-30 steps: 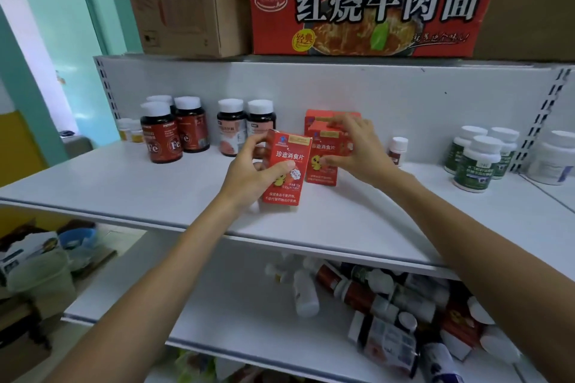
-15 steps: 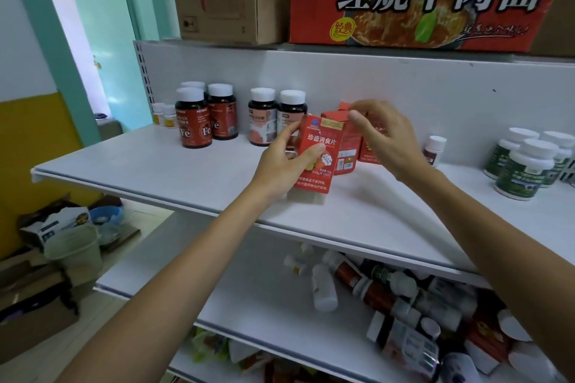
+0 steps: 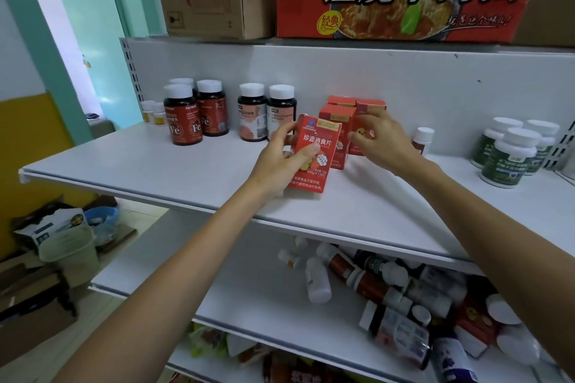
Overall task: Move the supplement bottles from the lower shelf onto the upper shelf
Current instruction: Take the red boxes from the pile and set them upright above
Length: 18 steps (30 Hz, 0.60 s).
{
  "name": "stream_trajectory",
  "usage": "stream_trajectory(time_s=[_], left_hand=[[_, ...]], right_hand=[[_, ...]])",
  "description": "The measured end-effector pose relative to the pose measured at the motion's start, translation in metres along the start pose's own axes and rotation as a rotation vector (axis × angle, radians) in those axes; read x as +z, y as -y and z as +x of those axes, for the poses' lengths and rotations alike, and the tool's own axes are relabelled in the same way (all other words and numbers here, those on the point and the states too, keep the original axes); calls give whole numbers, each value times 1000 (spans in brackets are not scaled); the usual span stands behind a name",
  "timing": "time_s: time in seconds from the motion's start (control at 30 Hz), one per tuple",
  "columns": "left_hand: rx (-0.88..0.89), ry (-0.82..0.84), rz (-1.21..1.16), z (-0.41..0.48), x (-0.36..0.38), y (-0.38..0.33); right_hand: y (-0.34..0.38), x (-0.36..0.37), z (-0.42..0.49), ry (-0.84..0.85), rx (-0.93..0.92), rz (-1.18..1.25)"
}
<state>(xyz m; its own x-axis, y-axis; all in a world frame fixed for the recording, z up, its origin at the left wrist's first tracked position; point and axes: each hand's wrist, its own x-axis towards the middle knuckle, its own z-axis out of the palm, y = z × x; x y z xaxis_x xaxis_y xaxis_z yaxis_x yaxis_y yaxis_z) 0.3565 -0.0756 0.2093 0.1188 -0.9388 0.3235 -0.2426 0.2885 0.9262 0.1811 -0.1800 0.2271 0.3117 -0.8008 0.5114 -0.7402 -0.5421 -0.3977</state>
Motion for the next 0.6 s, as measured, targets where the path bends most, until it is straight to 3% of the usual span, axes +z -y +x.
stream_trajectory(time_s=[0.17, 0.37, 0.5, 0.6], left_hand=[[-3, 39, -26, -1, 6, -1], [134, 53, 20, 2, 29, -8], [177, 73, 154, -4, 34, -16], [268, 127, 456, -8, 29, -10]], right_hand=[[16, -17, -18, -245, -25, 259], [21, -41, -36, 244, -105, 659], [11, -58, -41, 224, -78, 723], [-6, -68, -40, 135, -21, 677]])
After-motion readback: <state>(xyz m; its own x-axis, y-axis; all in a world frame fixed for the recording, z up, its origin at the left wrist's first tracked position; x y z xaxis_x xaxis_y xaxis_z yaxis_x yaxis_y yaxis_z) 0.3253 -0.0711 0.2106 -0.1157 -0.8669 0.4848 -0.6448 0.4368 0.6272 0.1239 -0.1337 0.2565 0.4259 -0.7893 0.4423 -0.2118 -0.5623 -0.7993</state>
